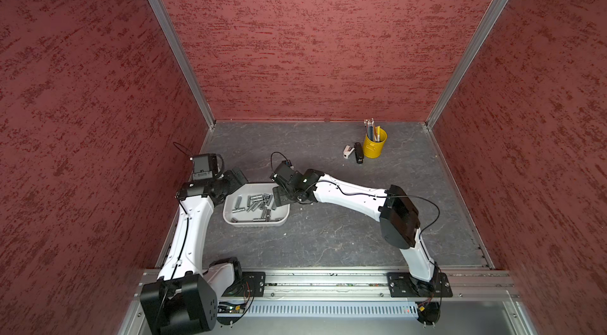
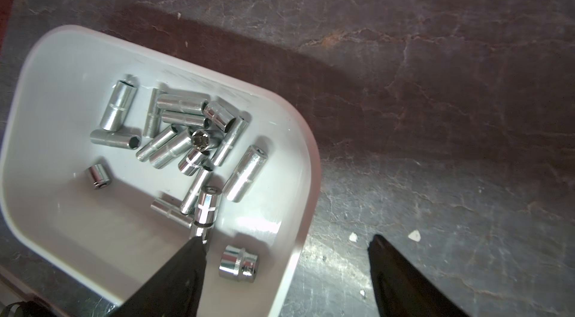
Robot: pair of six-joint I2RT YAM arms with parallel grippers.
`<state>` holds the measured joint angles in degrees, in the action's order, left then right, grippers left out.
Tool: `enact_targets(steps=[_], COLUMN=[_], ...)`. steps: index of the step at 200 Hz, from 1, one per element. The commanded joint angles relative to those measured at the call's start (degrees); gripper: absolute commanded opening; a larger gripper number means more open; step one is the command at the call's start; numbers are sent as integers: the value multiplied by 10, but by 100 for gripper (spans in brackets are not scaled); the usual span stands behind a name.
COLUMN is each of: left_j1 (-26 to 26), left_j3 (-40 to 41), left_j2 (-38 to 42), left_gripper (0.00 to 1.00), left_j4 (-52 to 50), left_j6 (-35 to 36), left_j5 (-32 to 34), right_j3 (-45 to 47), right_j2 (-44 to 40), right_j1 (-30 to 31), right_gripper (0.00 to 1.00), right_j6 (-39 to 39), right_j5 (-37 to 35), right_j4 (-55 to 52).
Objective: Take out the socket from the storage box
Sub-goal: Move the storage box to the center of the board.
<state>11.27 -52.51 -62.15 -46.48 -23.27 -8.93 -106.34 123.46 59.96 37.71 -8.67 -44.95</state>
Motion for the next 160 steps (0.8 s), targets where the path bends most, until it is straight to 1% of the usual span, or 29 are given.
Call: enact_targets(steps=[1, 39, 80, 132, 160], left_j1=[3, 3, 2, -2, -11], left_j3=[-3, -2, 0, 0, 0], left_j2=[6, 4, 5, 4, 1], left_gripper=[100, 100, 100, 100, 100], left_j4=[-10, -8, -9, -5, -5], left_j6=[11, 14, 16, 15, 12], left_j5=[0, -14, -18, -24, -26], right_j3=[-28, -79, -79, -27, 31], right_j2=[26, 81, 91, 58, 25], right_j1=[0, -6, -31, -81, -116], right_gripper=[84, 81, 74, 69, 67], right_j6=[5, 7, 6, -11, -21], right_j5=[-18, -29, -36, -35, -28], right_j4=[-40, -77, -79, -65, -41])
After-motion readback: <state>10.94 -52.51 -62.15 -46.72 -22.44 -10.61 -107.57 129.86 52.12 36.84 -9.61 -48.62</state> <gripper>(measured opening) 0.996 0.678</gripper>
